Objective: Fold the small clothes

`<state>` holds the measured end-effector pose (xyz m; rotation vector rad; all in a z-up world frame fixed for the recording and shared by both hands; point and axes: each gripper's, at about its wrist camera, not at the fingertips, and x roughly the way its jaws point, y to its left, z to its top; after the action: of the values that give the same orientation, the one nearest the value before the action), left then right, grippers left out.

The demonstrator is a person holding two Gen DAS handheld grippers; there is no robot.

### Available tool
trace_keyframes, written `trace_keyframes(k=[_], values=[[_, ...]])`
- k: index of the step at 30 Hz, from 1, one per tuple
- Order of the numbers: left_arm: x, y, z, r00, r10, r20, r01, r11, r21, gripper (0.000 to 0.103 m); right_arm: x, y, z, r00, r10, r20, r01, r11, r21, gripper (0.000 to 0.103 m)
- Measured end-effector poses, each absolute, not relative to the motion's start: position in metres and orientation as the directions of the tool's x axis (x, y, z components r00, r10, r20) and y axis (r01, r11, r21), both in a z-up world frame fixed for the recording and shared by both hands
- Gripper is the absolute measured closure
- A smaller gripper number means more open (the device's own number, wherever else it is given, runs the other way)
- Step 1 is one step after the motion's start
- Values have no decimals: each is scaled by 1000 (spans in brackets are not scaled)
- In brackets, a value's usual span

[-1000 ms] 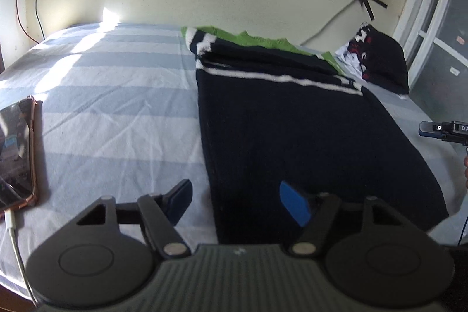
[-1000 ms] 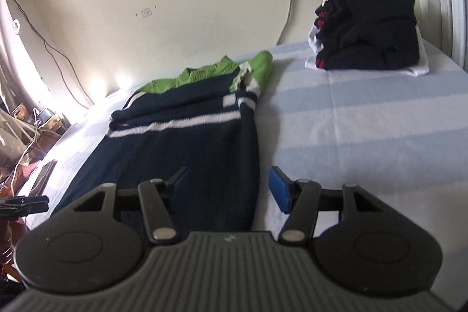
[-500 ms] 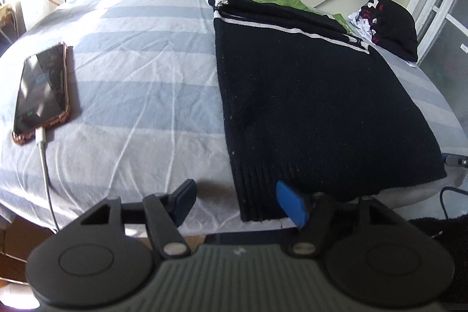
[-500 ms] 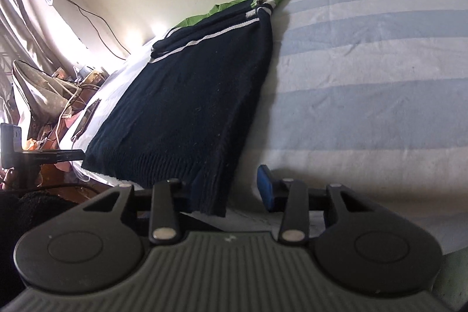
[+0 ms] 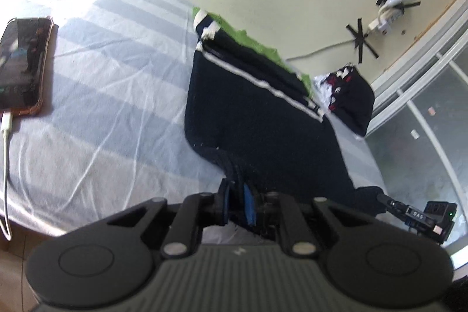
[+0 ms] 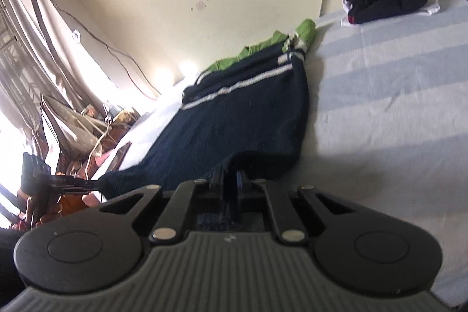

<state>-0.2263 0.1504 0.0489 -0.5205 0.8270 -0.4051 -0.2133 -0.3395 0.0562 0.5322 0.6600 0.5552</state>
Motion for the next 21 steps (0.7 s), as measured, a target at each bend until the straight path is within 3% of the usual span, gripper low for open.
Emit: trace_keyframes(k=[6, 8, 10, 12, 13, 14, 15, 18, 20, 21], values=[[-123, 129, 90, 719, -508, -474, 160, 785, -598, 93, -126, -327, 89, 771, 521, -366, -259, 782, 567, 92], [-82, 122, 88, 769, -423, -479, 93, 816, -571, 85, -85, -315, 88, 816, 409, -409, -142, 827, 543, 86], [-62, 117, 80, 761, -332, -557, -2, 857, -515, 69, -61, -308, 84, 831, 331, -447, -77, 864, 497, 68], [-63, 117, 71, 744, -353, -568, 31, 867, -498, 57, -60, -310, 82, 821, 328, -467, -72, 871, 486, 62], [-67, 118, 67, 743, -355, -567, 51, 875, -481, 46, -68, -313, 82, 819, 348, -457, -95, 866, 490, 55], [-71, 118, 63, 745, -337, -575, 51, 889, -454, 41, -77, -315, 81, 818, 360, -448, -115, 866, 486, 49], [-73, 118, 60, 745, -320, -586, 47, 901, -432, 38, -85, -316, 79, 818, 351, -455, -113, 875, 472, 42], [-67, 117, 47, 710, -335, -619, 58, 904, -423, 43, -93, -311, 67, 788, 337, -515, -85, 889, 451, 41], [-62, 110, 39, 683, -347, -643, 77, 909, -409, 63, -92, -304, 54, 750, 355, -558, -78, 886, 458, 55], [-60, 106, 37, 671, -330, -664, 83, 923, -375, 87, -92, -297, 50, 736, 351, -579, -80, 894, 441, 93]])
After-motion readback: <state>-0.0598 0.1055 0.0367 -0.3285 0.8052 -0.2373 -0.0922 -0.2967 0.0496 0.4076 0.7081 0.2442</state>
